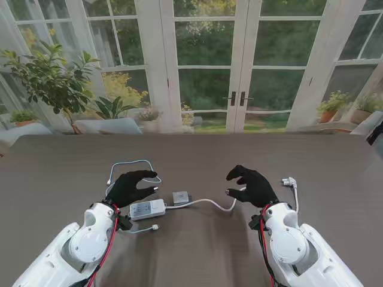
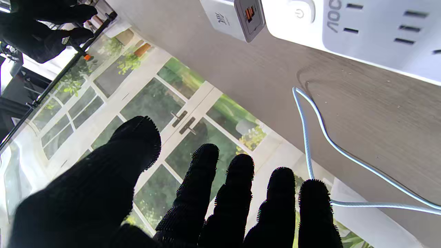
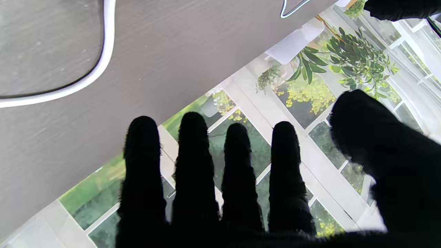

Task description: Set up the charging station

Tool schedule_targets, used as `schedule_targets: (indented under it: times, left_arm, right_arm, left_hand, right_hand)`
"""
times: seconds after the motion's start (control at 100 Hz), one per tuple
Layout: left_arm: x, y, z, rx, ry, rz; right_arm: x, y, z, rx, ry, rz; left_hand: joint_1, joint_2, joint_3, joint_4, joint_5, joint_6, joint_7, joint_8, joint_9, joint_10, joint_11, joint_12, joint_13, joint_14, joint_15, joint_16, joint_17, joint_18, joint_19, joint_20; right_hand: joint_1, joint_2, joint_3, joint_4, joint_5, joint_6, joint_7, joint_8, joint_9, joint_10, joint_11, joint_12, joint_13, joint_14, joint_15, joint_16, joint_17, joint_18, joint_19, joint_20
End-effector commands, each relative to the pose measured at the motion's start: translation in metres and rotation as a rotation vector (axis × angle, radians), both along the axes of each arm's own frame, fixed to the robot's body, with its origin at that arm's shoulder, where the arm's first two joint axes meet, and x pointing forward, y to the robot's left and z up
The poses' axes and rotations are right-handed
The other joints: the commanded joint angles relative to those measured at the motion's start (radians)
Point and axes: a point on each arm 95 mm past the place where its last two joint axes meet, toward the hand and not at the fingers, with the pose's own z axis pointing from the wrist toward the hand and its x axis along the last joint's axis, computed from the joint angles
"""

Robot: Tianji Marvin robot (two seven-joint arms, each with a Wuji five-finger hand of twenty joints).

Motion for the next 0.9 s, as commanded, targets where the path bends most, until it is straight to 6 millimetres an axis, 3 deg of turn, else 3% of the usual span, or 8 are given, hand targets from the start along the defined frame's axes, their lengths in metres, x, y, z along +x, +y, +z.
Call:
schedule_targets:
  times: [0.0,0.63,0.89]
  left_arm:
    - [-0.001,-0.003,0.0,-0.001,0.016,-0.018]
    - [-0.005,-0.004,0.001,0.024,0.033,-0.051]
    - [-0.02,0.0,0.007,0.076,0.027,-0.066]
  right_arm:
    - [-0.002,0.003,0.0,0.001,0.007,0.013]
    - [-0.004,0.003,0.001,0.001,0.008,0.014]
    - [-0.004,0.001,0.002,0.001,0.009,0.013]
  left_hand:
    - [-0.034,0.028,-0.026,0.028,-0.008,-0.017,-0.009,-0.004,-0.017,-0.015,0.001,-0.011,-0.02,-0.025,-0.012,-0.013,-0.023,-0.022,-0.02,0.002]
    - [-0.033,0.036,-0.037,0.03,-0.005,-0.015,-0.007,-0.001,-0.011,-0.014,0.004,-0.005,-0.015,-0.025,-0.011,-0.011,-0.02,-0.012,-0.022,0.016]
    - [-0.033,0.03,-0.037,0.03,-0.008,-0.018,-0.008,0.0,-0.013,-0.016,0.004,-0.004,-0.014,-0.026,-0.011,-0.01,-0.015,-0.005,-0.024,0.019]
  right_hand:
    - [-0.026,0.018,-0.013,0.024,-0.014,0.0,-0.422,-0.013,-0.017,0.0,0.002,-0.011,-0.007,-0.003,-0.013,-0.057,0.003,0.002,-0.027,0.013]
    - [-0.029,0.026,-0.016,0.025,-0.008,0.0,-0.425,-0.015,-0.014,0.002,0.002,-0.013,-0.004,-0.003,-0.011,-0.055,0.003,-0.001,-0.035,0.031]
    - [-0.033,0.03,-0.017,0.026,-0.007,0.001,-0.425,-0.015,-0.014,0.001,0.001,-0.014,-0.002,-0.004,-0.011,-0.055,0.003,-0.003,-0.035,0.037]
